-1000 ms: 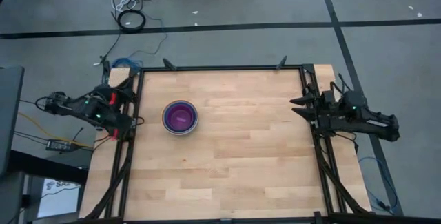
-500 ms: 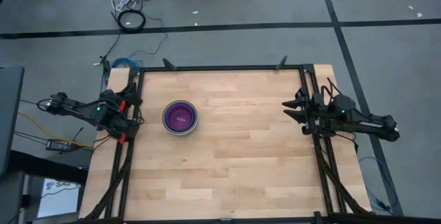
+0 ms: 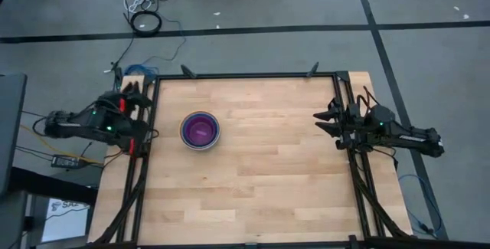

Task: Nest bowls inside each other
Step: Return to Home Position

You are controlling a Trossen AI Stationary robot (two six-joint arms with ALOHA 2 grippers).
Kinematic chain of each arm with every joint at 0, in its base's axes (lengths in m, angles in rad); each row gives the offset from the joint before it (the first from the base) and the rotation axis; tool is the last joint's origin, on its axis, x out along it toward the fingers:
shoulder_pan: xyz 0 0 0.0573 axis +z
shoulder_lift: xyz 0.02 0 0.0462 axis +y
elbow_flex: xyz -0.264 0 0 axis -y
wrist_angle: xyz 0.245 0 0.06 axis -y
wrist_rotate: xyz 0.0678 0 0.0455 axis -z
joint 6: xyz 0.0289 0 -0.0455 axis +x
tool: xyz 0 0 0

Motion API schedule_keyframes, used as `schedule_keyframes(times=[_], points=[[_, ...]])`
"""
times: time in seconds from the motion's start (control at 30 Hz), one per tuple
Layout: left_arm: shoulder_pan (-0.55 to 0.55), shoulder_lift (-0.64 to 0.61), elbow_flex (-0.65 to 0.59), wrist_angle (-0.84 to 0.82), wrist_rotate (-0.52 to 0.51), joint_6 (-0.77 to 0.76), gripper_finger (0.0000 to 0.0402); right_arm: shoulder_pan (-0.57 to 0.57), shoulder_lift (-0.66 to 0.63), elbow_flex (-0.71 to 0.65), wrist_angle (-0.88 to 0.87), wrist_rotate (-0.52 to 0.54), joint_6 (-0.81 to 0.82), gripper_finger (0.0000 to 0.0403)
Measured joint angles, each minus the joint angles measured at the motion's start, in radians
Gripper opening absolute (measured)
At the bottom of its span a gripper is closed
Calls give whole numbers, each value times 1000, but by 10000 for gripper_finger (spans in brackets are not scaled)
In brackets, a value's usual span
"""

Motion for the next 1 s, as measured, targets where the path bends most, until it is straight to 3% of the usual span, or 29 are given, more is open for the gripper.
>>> schedule_keyframes(times=[0.33, 0.43, 0.53, 0.8, 1.0], points=[[114, -1, 92, -68, 2, 21, 138, 0, 0, 0, 3, 0, 0, 144], [134, -14, 105, -123, 2, -44, 138, 0, 0, 0, 2, -2, 1, 144], [148, -69, 99, -124, 5, -103, 138, 0, 0, 0, 2, -24, 1, 144], [148, -100, 66, -120, 41, -51, 138, 0, 0, 0, 9, -46, -7, 144], [147, -101, 47, -124, 45, -59, 138, 0, -4, 0, 123, -77, -55, 144]])
